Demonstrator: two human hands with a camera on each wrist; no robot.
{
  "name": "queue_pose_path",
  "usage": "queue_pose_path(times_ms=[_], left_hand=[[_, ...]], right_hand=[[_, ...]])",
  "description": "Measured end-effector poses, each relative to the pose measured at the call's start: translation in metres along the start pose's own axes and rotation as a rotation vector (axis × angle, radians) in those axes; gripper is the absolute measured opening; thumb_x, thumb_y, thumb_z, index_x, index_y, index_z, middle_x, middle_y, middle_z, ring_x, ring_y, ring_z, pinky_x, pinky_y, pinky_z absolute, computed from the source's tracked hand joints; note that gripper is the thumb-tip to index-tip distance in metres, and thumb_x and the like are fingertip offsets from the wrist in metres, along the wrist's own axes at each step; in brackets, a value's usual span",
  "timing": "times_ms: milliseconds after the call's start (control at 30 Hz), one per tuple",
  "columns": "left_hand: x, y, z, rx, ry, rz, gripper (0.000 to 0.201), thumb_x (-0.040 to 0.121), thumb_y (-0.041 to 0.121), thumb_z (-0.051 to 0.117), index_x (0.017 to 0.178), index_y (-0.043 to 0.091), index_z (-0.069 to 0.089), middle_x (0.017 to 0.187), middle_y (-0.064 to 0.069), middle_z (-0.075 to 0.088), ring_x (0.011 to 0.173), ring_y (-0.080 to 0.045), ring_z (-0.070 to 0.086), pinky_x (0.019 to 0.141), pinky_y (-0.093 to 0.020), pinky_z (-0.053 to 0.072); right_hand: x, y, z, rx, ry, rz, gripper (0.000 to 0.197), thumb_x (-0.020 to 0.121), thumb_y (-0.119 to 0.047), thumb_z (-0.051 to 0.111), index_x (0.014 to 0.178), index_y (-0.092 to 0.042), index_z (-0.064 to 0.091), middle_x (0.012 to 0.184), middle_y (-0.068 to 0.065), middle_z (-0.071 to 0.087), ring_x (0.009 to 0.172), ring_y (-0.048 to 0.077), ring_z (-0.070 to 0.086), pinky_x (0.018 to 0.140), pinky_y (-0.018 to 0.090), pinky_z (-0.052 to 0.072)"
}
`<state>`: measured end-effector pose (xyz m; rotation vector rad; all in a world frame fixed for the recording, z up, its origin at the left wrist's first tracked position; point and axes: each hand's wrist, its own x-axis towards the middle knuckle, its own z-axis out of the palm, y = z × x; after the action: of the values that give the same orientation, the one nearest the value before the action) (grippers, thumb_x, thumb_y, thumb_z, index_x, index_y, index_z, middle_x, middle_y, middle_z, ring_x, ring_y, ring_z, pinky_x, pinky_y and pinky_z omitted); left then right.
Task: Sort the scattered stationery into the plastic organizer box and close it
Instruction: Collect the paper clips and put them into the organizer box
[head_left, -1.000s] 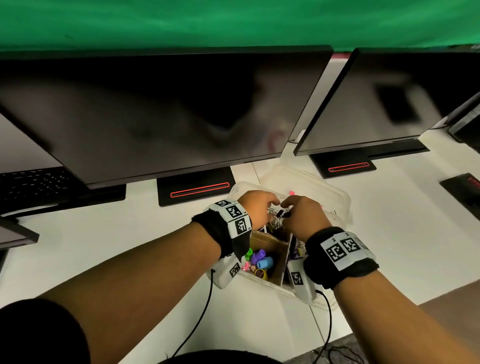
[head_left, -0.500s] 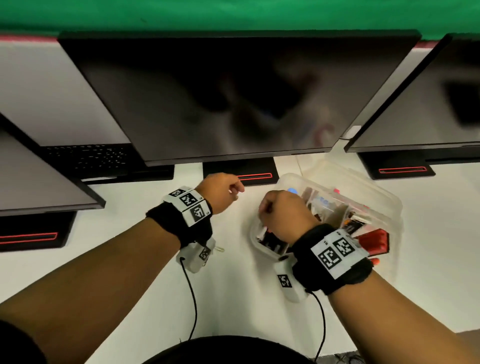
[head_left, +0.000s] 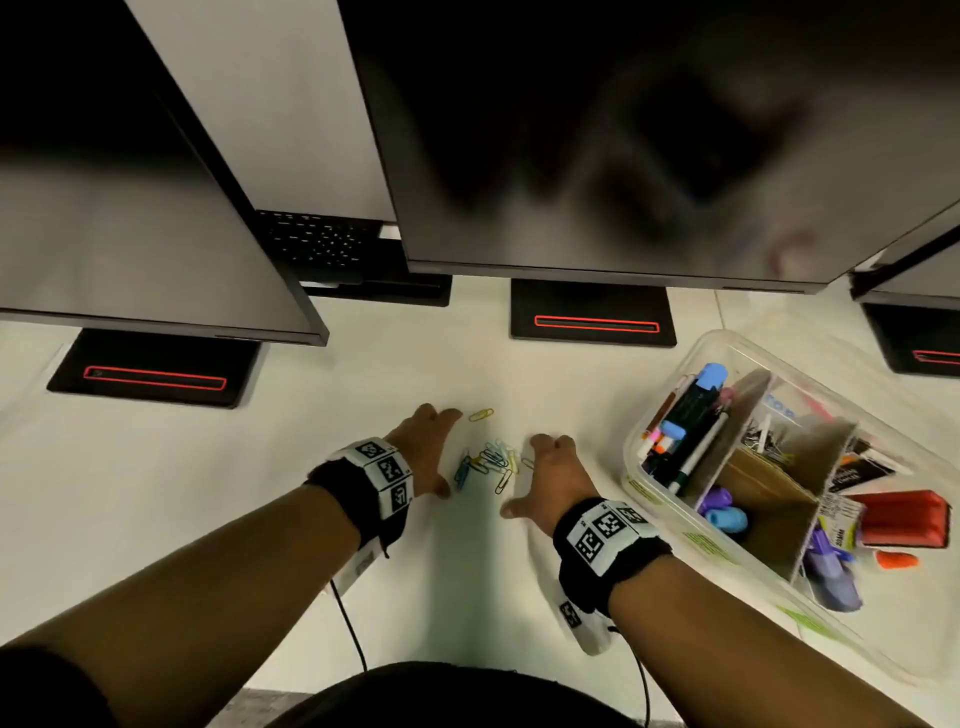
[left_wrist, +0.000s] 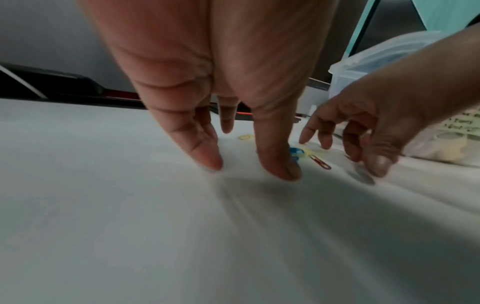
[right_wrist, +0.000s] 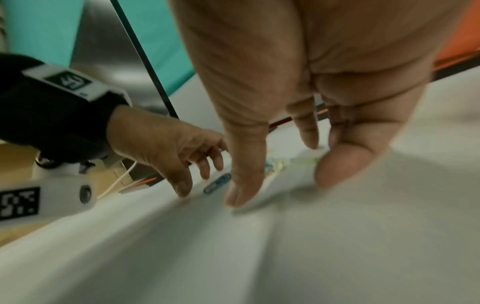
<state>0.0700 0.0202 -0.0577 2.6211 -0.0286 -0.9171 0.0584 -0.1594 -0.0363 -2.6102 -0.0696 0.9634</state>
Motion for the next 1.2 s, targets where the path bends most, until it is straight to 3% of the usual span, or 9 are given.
queue_pose_path(times_ms=[100, 300, 500, 567, 700, 833, 1000, 1200], left_hand=[[0.008, 0.006, 0.005, -0.002, 0.031, 0.035, 0.104, 0.065, 0.025, 0.082, 0.146, 0.016, 0.017, 0.139, -0.013, 0.031, 0.125, -0.033, 0.044, 0.106, -0.040, 0.040], [0.024, 0.018, 0.008, -0.040, 0.107, 0.077, 0.083, 0.067, 0.024, 0.079, 0.138, 0.013, 0.036, 0.129, -0.014, 0.040, 0.114, -0.031, 0.051, 0.101, -0.038, 0.043], [0.030, 0.016, 0.010, -0.093, 0.195, 0.109, 0.043, 0.076, 0.018, 0.071, 0.116, 0.011, 0.056, 0.116, -0.012, 0.051, 0.104, -0.027, 0.055, 0.086, -0.026, 0.042], [0.030, 0.012, 0.011, -0.161, 0.209, 0.101, 0.051, 0.075, 0.014, 0.072, 0.122, 0.011, 0.052, 0.118, -0.012, 0.049, 0.102, -0.027, 0.056, 0.086, -0.027, 0.043], [0.029, 0.009, 0.010, -0.225, 0.193, 0.067, 0.072, 0.071, 0.008, 0.075, 0.134, 0.012, 0.039, 0.126, -0.013, 0.043, 0.103, -0.027, 0.055, 0.091, -0.033, 0.048], [0.029, 0.013, 0.012, -0.157, 0.205, 0.051, 0.066, 0.071, 0.015, 0.077, 0.128, 0.010, 0.046, 0.125, -0.012, 0.045, 0.108, -0.027, 0.054, 0.094, -0.031, 0.045], [0.030, 0.016, 0.016, -0.136, 0.249, 0.041, 0.033, 0.082, 0.017, 0.064, 0.114, 0.012, 0.057, 0.117, -0.010, 0.052, 0.105, -0.024, 0.054, 0.084, -0.022, 0.039], [0.024, 0.024, 0.016, -0.114, 0.238, 0.032, 0.024, 0.091, 0.022, 0.047, 0.107, 0.011, 0.061, 0.109, -0.012, 0.059, 0.098, -0.026, 0.058, 0.076, -0.025, 0.039]], right_hand=[[0.011, -0.004, 0.006, 0.101, 0.073, -0.007, 0.083, 0.066, -0.024, 0.083, 0.133, -0.008, 0.037, 0.133, 0.013, 0.035, 0.113, 0.026, 0.051, 0.094, 0.025, 0.042], [0.038, -0.017, 0.008, 0.146, 0.147, -0.033, 0.062, 0.073, -0.016, 0.078, 0.125, -0.005, 0.047, 0.125, 0.014, 0.048, 0.111, 0.026, 0.052, 0.086, 0.021, 0.038], [0.052, -0.017, 0.007, 0.171, 0.199, -0.118, 0.049, 0.079, -0.010, 0.070, 0.124, -0.007, 0.052, 0.123, 0.015, 0.054, 0.110, 0.028, 0.054, 0.089, 0.023, 0.039], [0.051, -0.014, 0.006, 0.188, 0.206, -0.136, 0.056, 0.076, -0.011, 0.074, 0.127, -0.009, 0.051, 0.124, 0.015, 0.052, 0.110, 0.028, 0.055, 0.090, 0.023, 0.040], [0.047, -0.011, 0.002, 0.077, 0.163, -0.127, 0.083, 0.066, -0.025, 0.083, 0.137, -0.015, 0.042, 0.132, 0.011, 0.037, 0.119, 0.029, 0.046, 0.103, 0.031, 0.040], [0.049, -0.021, 0.004, -0.012, 0.153, -0.160, 0.068, 0.066, -0.024, 0.083, 0.126, -0.013, 0.052, 0.124, 0.011, 0.040, 0.111, 0.030, 0.050, 0.098, 0.035, 0.045], [0.053, -0.029, 0.014, -0.028, 0.147, -0.157, 0.029, 0.082, -0.017, 0.067, 0.107, -0.004, 0.060, 0.112, 0.016, 0.053, 0.099, 0.031, 0.058, 0.085, 0.032, 0.047], [0.052, -0.029, 0.016, -0.049, 0.142, -0.154, 0.022, 0.093, -0.010, 0.043, 0.104, -0.001, 0.060, 0.112, 0.016, 0.060, 0.101, 0.029, 0.058, 0.073, 0.025, 0.035]])
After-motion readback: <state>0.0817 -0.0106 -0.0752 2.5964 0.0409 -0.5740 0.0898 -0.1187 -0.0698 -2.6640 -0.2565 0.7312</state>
